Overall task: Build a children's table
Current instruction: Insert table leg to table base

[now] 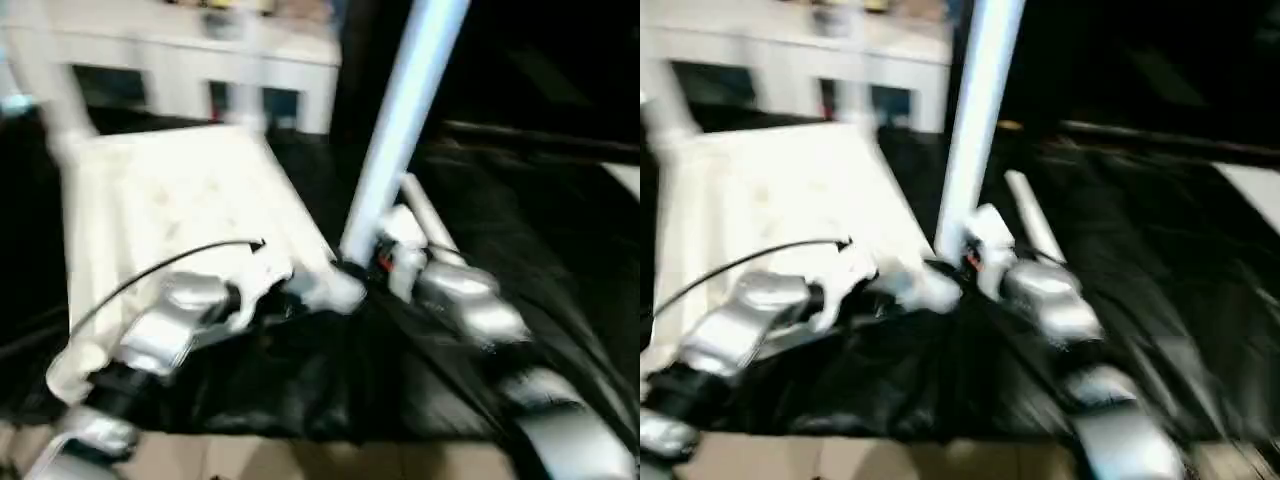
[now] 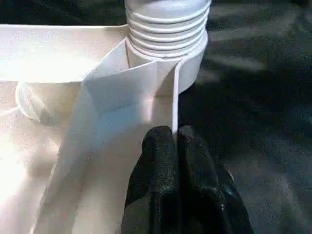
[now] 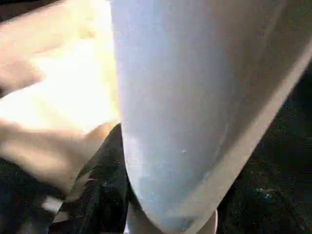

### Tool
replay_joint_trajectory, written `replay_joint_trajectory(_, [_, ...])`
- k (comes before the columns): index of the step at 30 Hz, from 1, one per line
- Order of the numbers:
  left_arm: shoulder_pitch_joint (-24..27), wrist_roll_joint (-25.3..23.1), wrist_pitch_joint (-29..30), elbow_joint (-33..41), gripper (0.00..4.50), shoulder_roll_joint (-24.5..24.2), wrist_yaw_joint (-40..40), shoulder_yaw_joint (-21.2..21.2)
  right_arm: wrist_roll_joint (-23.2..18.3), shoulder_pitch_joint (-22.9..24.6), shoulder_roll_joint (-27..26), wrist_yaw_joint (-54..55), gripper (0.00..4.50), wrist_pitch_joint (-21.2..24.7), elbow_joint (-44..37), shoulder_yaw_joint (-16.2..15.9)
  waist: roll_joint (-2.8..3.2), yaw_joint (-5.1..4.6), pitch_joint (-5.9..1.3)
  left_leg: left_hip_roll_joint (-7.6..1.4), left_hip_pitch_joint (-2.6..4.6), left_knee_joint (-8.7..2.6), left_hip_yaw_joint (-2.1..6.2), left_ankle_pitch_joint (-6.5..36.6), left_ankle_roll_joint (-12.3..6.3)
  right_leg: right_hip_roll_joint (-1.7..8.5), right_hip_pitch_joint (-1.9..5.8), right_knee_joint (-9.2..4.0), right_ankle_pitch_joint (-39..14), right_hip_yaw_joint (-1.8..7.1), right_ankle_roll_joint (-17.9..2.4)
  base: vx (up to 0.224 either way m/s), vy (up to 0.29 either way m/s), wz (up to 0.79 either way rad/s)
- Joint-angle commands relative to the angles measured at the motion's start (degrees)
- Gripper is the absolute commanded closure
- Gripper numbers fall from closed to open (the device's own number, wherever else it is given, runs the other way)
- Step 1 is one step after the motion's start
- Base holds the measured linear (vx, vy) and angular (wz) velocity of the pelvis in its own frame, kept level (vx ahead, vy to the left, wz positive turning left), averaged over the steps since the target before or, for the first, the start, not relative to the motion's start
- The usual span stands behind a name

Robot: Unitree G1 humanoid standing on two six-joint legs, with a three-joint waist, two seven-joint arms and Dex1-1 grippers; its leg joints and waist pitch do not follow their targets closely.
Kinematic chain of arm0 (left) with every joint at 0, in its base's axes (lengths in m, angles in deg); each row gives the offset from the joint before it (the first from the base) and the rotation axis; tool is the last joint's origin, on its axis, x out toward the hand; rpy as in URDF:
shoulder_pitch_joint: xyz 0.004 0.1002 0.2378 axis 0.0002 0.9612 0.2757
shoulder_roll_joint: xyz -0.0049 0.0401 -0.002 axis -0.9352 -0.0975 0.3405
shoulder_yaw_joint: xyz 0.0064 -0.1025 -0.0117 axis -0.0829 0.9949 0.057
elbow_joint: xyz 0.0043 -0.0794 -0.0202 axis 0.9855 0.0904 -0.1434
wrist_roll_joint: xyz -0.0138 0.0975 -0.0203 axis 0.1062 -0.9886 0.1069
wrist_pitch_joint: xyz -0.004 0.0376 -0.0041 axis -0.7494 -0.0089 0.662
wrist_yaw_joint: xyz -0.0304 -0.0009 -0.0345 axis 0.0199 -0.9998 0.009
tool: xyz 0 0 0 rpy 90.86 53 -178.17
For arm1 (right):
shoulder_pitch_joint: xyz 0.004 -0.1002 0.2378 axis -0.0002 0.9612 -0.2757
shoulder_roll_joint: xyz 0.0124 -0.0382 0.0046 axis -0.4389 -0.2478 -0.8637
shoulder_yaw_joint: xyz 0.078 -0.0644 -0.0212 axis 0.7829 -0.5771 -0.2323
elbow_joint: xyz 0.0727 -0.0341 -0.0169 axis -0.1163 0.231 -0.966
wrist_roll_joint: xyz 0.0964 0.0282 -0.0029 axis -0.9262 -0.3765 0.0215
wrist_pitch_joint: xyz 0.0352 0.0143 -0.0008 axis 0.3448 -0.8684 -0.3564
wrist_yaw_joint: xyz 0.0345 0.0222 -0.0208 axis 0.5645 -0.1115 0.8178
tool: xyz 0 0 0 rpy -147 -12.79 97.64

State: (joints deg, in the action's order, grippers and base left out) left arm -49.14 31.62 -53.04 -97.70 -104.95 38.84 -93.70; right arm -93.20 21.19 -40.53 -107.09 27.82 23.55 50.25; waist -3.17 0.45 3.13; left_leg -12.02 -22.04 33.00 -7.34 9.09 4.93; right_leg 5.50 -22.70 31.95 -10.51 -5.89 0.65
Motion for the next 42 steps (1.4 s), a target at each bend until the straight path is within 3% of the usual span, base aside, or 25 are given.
replay_joint_trajectory(1, [-3.3,0.96,0.02,5.24,4.5,2.36,-3.05,1.88,1.58,1.49,0.06,5.03,2.62,4.15,5.81,0.38,1.69,-0.28,-2.34,-2.42,0.3,-8.75,0.55,47.91,4.25,0.91,3.63,-0.72,-25.12,-0.13,-5.81,-0.075,0.014,-0.07])
replay_joint_trajectory(2, [-3.46,-0.13,1.8,5.53,4.5,4.44,-5.83,1.54,1.27,0.12,-0.97,7.54,2.62,5.17,7.39,1.02,1.92,1.05,-2.02,-3.26,-1.03,-11.54,-0.95,49.74,3.72,-0.11,4.88,4.1,-19.64,0.25,-6.39,-0.083,-0.031,0.08])
replay_joint_trajectory(3, [-3.5,-0.65,2.78,5.8,4.5,5.46,-7.19,1.32,1.22,-0.6,-1.52,8.79,2.62,5.51,8.33,1.38,0.06,2.12,-2.24,-3.04,-0.14,-11.23,-3.01,46.45,1.5,-0.13,4.11,5.2,-20.47,2.42,-4.95,-0.037,-0.121,0.18])
replay_joint_trajectory(4, [-3.51,-0.86,3.18,5.91,4.5,5.88,-7.75,1.23,1.2,-0.88,-1.74,9.3,2.62,5.65,8.71,1.52,-0.97,2.23,-1.57,-1.19,2.39,-8.0,-3.54,42.41,2.32,0.39,0.26,-0.34,-34.99,3.01,-2.94,0.008,-0.119,0.2])
replay_joint_trajectory(5, [-3.52,-1.8,3.59,6.01,4.5,6.45,-8.42,0.35,1.58,-1.46,-2.15,9.76,2.62,6.04,9.43,1.36,-2.97,1.88,-1.35,2.49,9.41,6.4,-3.23,24.5,1.38,6.13,-7.5,-11.78,-63.15,2.87,1.77,0.014,-0.093,-0.08])
replay_joint_trajectory(6, [-3.5,-2.53,3.88,6.08,4.5,6.76,-8.93,-0.52,2.03,-1.93,-2.54,9.95,2.62,6.48,10.07,1.14,-1.98,1.3,-1.24,1.15,2.7,3.62,-0.81,16.39,-0.51,9.42,0.55,-9.06,-63.36,4.07,1.47,0.046,0.029,-0.4])
replay_joint_trajectory(7, [-3.6,-2.83,3.81,5.83,4.5,6.79,-9.2,-0.84,2.15,-2.12,-2.72,9.76,2.62,6.84,10.36,1.06,0.36,2.94,-2.8,-1.03,1.42,-2.34,0.21,18.29,0.77,6.11,3.77,-4.79,-45.2,2.25,-0.27,0.046,0.029,-0.4])
replay_joint_trajectory(8, [-3.72,-2.95,3.72,5.61,4.5,6.79,-9.38,-0.98,2.2,-2.22,-2.81,9.63,2.62,7.04,10.51,0.99,0.28,1.81,-2.8,-1.44,1.54,-3.23,0.49,20.94,1.32,4.22,2.76,-3.35,-35.13,1.08,-2.1,0.071,0.024,-0.27])
replay_joint_trajectory(9, [-3.72,-2.95,3.72,5.61,4.5,6.79,-9.38,-0.98,2.2,-2.22,-2.81,9.63,2.62,7.04,10.51,0.99,1.34,1.83,-3.06,-1.79,2.21,-4.04,0.45,24.44,1.87,3.24,2.71,-2.81,-22.28,0.86,-5.86,0.0,0.0,0.0])
replay_joint_trajectory(10, [-3.74,-2.94,4.13,5.74,4.5,6.89,-9.79,-0.94,2.27,-2.57,-3.0,9.98,2.62,6.77,11.27,1.15,0.69,1.42,-2.55,-1.52,2.98,-4.15,-0.12,26.85,1.84,2.87,1.69,-2.91,-17.58,1.32,-9.23,0.0,0.0,0.0])
replay_joint_trajectory(11, [-3.78,-2.93,4.16,5.73,4.5,6.86,-9.81,-0.92,2.34,-2.65,-3.04,9.96,2.62,6.72,11.39,1.11,0.31,1.32,-2.28,-1.16,3.09,-4.14,-0.36,27.95,1.64,2.8,1.59,-3.1,-19.15,1.33,-9.56,0.0,0.0,0.0])
replay_joint_trajectory(12, [-3.96,-3.06,4.57,5.74,4.5,6.74,-10.19,-0.8,2.92,-3.31,-3.39,10.32,2.62,6.17,12.64,1.07,0.01,1.12,-1.76,-0.64,3.91,-3.78,-0.67,31.13,1.0,2.72,0.87,-4.11,-27.54,0.9,-7.87,0.0,0.0,0.0])
replay_joint_trajectory(13, [-4.04,-3.22,4.73,5.73,4.5,6.64,-10.39,-0.77,3.28,-3.67,-3.6,10.57,2.62,5.81,13.31,1.09,0.16,0.85,-1.93,-0.49,4.33,-3.39,-0.6,31.97,0.71,3.1,0.81,-4.92,-33.16,0.32,-5.7,0.0,0.0,0.0])
replay_joint_trajectory(16, [-4.17,-3.79,4.06,5.32,4.5,5.86,-10.49,-0.9,4.02,-4.14,-3.99,10.49,2.62,5.33,14.07,1.02,0.66,0.69,-1.92,-0.92,3.89,-3.83,-0.18,32.31,0.7,3.29,1.35,-5.6,-33.9,-0.35,-3.27,0.0,0.0,0.0])
replay_joint_trajectory(18, [-4.13,-4.02,3.94,5.33,4.5,5.51,-10.48,-0.86,4.01,-4.55,-4.21,10.38,2.62,5.12,14.54,1.28,0.65,0.65,-2.08,-0.89,4.29,-3.82,-0.25,32.02,0.45,3.37,1.41,-5.84,-32.94,-0.58,-3.4,0.0,0.0,0.0])
replay_joint_trajectory(20, [-4.08,-4.04,3.55,5.5,4.5,5.0,-10.21,-1.07,3.81,-5.0,-4.35,9.95,2.62,4.71,14.83,1.67,0.97,0.68,-1.91,-1.14,4.1,-4.13,-0.13,32.22,0.48,3.44,1.57,-5.85,-31.75,-0.77,-3.75,0.0,0.0,0.0])
replay_joint_trajectory(23, [-3.97,-3.89,2.37,5.74,4.5,4.09,-8.93,-1.67,3.29,-5.77,-4.49,8.88,1.92,4.01,15.08,2.54,1.16,0.58,-1.88,-1.39,4.05,-4.32,0.03,33.48,0.76,3.52,1.84,-5.77,-30.94,-1.15,-3.91,0.0,0.0,0.0])
replay_joint_trajectory(25, [-3.81,-3.62,1.78,5.99,4.5,3.61,-7.97,-1.8,2.74,-6.39,-4.62,8.33,1.83,3.89,15.14,3.35,1.24,0.7,-1.88,-1.44,4.3,-4.28,-0.15,33.67,1.04,3.71,1.59,-5.87,-29.83,-1.04,-4.71,0.0,0.0,0.0])
replay_joint_trajectory(27, [-3.61,-3.34,1.47,6.44,4.5,3.19,-7.06,-1.92,2.89,-6.85,-4.5,7.74,1.59,3.42,15.07,3.55,1.03,0.8,-1.98,-1.34,3.77,-4.29,-0.18,31.33,1.07,3.78,1.94,-5.37,-29.08,-0.8,-5.37,0.0,0.0,0.0])
replay_joint_trajectory(29, [-3.43,-3.07,0.96,6.77,4.5,2.62,-6.01,-2.11,3.04,-7.41,-4.28,6.85,1.46,2.82,14.94,3.62,1.16,1.05,-2.03,-1.33,3.91,-4.24,-0.41,29.49,1.1,3.94,1.69,-5.22,-28.29,-0.38,-6.36,0.0,0.0,0.0])
replay_joint_trajectory(34, [-2.97,-1.76,-1.45,7.14,4.5,0.41,-2.31,-2.59,3.26,-8.67,-2.95,2.12,1.12,1.17,13.61,3.23,1.35,1.65,-2.3,-1.51,3.35,-4.24,-1.15,23.5,1.26,3.88,1.82,-3.9,-23.42,0.77,-9.78,0.0,0.0,0.0])
replay_joint_trajectory(35, [-2.75,-1.31,-2.43,7.11,4.5,-0.25,-0.91,-2.61,3.4,-8.66,-2.26,-0.62,1.06,0.77,12.62,2.93,1.39,1.81,-2.46,-1.62,3.5,-4.14,-1.45,22.03,1.48,3.78,1.72,-3.57,-21.37,1.06,-10.89,0.0,0.0,0.0])
replay_joint_trajectory(36, [-2.69,-1.22,-2.76,7.07,4.5,-0.43,-0.51,-2.64,3.48,-8.63,-2.07,-1.32,1.02,0.65,12.34,2.84,1.32,1.91,-2.69,-1.64,3.1,-4.11,-1.66,19.9,1.3,3.66,2.07,-3.08,-18.66,1.25,-11.87,0.0,0.0,0.0])
replay_joint_trajectory(40, [-2.19,-0.28,-5.04,6.72,4.5,-1.54,2.71,-2.87,4.19,-7.82,-0.42,-5.11,0.92,-0.34,10.07,1.79,0.92,2.36,-3.05,-1.37,2.85,-3.74,-2.28,16.9,0.39,3.09,1.71,-2.14,-16.43,2.12,-13.28,0.031,-0.013,0.03])
replay_joint_trajectory(42, [-1.47,1.26,-7.38,6.7,4.5,-2.97,7.16,-3.37,4.28,-6.48,1.6,-10.85,0.92,-1.33,7.37,0.83,1.06,2.84,-3.59,-1.21,2.63,-3.19,-2.81,11.98,-0.87,2.71,1.74,-0.89,-9.18,2.7,-15.93,0.112,-0.046,0.13])
